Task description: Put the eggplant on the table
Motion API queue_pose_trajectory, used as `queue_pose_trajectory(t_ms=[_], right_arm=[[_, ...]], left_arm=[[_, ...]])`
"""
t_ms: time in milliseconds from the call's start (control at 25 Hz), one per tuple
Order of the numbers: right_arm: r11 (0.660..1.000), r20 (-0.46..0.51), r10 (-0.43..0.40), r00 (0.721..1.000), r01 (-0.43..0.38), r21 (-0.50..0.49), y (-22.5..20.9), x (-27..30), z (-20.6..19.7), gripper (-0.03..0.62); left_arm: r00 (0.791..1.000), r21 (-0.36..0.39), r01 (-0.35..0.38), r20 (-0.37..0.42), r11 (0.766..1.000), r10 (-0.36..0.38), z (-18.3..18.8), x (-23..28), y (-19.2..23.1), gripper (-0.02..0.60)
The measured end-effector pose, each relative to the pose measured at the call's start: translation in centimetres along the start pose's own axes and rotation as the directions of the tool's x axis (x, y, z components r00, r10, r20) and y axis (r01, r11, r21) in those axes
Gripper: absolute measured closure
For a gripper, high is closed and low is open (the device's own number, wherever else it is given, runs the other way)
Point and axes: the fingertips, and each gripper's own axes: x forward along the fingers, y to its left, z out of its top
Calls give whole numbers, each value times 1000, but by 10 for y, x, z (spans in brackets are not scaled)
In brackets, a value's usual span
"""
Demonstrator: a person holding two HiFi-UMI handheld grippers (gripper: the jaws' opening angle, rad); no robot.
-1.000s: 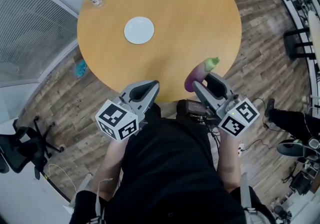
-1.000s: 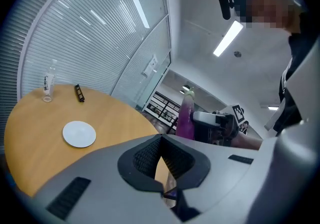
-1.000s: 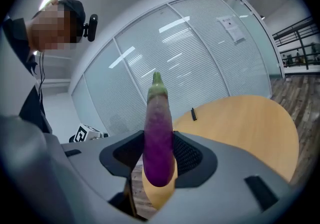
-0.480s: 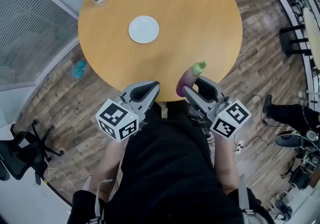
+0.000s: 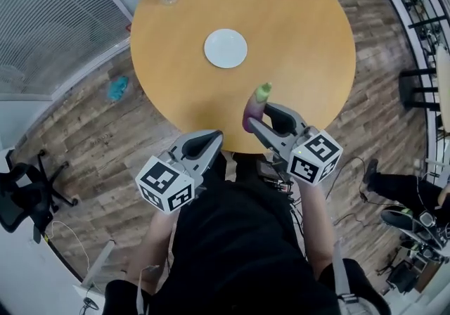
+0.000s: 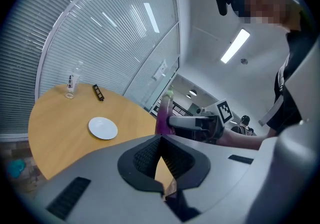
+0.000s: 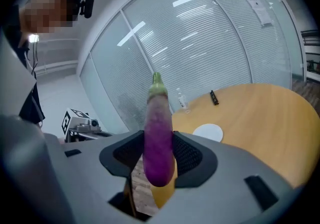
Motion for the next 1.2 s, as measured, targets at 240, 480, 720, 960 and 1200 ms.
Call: queue_pose_trajectory(t_ms=[240, 480, 720, 960, 1200], right_arm=[[996, -82, -6, 997, -1, -86, -18, 39, -4, 402], [986, -160, -33, 986, 6, -166, -45, 75, -8, 402], [967, -215, -92, 972, 36, -252, -73, 113, -4, 402], [931, -288, -165, 943, 53, -361, -101, 151, -8, 402], [848, -352, -268, 897, 46, -528, -121, 178, -15, 402]], left_arm=[[999, -36, -43, 22, 998, 44, -9, -18, 12, 571], [998, -54, -53, 32, 997, 55, -12, -27, 15, 571], [998, -66, -53, 35, 996, 55, -16, -30, 18, 571], [994, -101, -95, 45, 990, 100, -21, -39, 35, 571], [990, -133, -122, 48, 984, 129, -27, -44, 43, 571]])
